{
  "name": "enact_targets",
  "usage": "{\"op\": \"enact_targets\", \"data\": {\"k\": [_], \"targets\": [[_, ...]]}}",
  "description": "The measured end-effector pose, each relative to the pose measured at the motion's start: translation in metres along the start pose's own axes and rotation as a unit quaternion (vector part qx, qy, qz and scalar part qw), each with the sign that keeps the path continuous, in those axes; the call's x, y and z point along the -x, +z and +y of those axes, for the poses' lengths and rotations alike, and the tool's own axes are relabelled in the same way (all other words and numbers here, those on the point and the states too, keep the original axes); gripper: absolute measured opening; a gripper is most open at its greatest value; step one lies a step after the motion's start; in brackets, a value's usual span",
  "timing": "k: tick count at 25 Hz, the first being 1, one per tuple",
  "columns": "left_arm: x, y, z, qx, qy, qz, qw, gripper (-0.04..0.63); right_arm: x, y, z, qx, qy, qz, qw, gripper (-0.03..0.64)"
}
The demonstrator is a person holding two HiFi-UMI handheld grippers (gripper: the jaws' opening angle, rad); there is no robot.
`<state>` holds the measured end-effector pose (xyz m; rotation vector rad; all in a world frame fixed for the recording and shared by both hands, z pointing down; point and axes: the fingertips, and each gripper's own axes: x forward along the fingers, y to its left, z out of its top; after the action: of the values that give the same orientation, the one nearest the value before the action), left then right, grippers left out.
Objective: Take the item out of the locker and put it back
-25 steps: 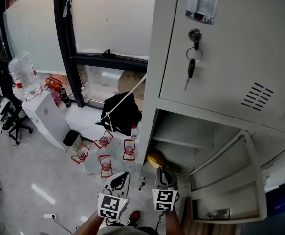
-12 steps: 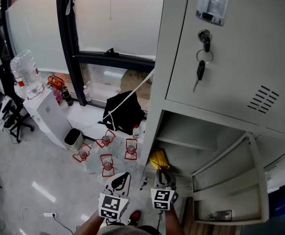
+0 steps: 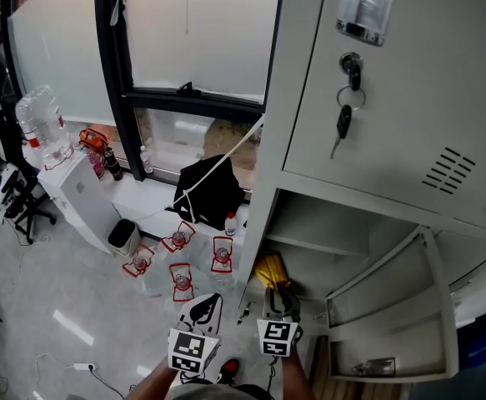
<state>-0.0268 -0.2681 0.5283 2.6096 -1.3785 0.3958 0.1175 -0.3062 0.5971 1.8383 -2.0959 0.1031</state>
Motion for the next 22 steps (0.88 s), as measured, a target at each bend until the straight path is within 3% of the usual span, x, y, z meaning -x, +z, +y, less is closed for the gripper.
{"op": "enact_targets", "data": {"k": [9,16,22], "targets": [[0.001,-0.004,0.006,0.004,0.002,0.005,1.0,0.023,0.002,-0.004,0.003,-0.041,0.018,-0.006,0.999,0.123],[0.008,-0.008,0.008,0.008,0.003,0.007,0.9999,0.021,0.005,-0.006,-0.001,-0.039,0.005,0.0,0.999,0.175],[0.014,-0.007,0.007,0.009,0.0,0.004,1.0,0.023,0.009,-0.008,0.002,-0.03,0.003,0.011,0.999,0.178]]}}
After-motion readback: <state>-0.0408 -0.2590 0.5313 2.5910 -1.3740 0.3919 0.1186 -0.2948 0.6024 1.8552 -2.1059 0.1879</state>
